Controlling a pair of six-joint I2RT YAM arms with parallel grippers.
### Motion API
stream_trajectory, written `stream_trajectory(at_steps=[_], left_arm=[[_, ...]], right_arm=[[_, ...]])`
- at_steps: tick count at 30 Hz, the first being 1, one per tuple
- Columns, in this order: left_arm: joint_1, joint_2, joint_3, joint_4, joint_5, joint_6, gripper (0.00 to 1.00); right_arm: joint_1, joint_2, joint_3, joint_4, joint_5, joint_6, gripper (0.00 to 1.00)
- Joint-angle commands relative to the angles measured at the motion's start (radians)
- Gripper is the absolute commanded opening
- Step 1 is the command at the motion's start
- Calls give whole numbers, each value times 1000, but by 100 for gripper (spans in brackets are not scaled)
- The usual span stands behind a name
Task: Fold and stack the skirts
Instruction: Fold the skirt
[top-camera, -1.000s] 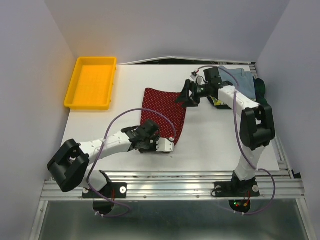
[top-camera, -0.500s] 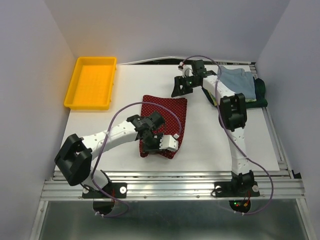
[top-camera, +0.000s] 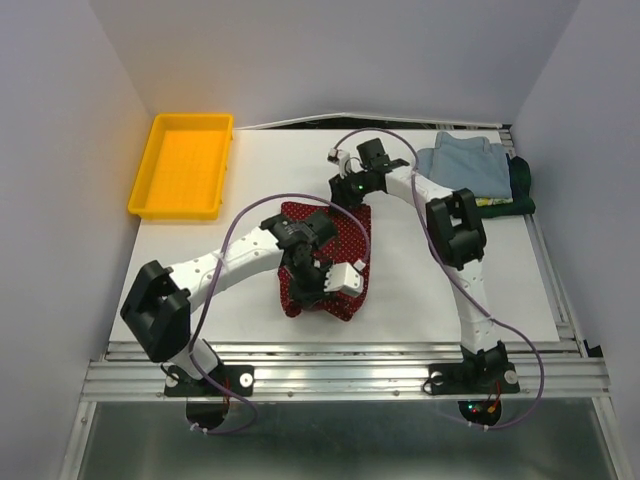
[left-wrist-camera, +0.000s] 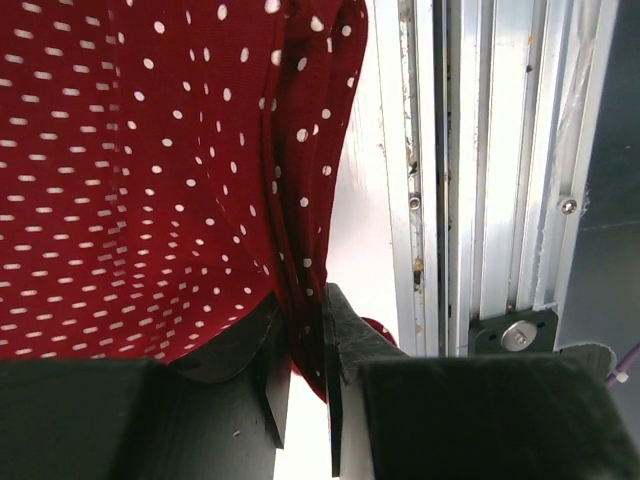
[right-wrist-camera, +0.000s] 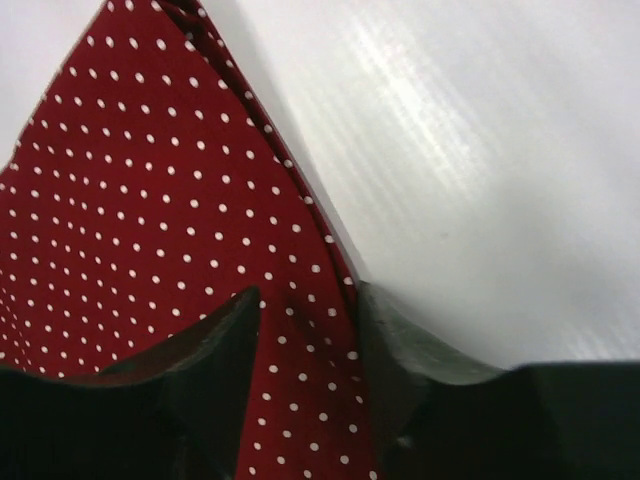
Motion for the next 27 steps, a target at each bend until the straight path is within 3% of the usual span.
stream_trajectory(at_steps=[1,4,7,17,27], left_arm=[[0,13,129,-87,42,7,27],[11,36,174,-93,24,7,26],[35,59,212,-93,-19,14,27],[177,200,325,-109,-24,79,27],[233,304,454,-103,-65,146,29]], right_arm=[[32,-18,-82,-38,-32,-70,44],[43,-29,-128,-48,-58,-95,34],[64,-46,-183,-54,-98,-110,31],[95,-139,-341,-54,-169,-134,29],[104,-153,-305,-48,-138,-115,29]])
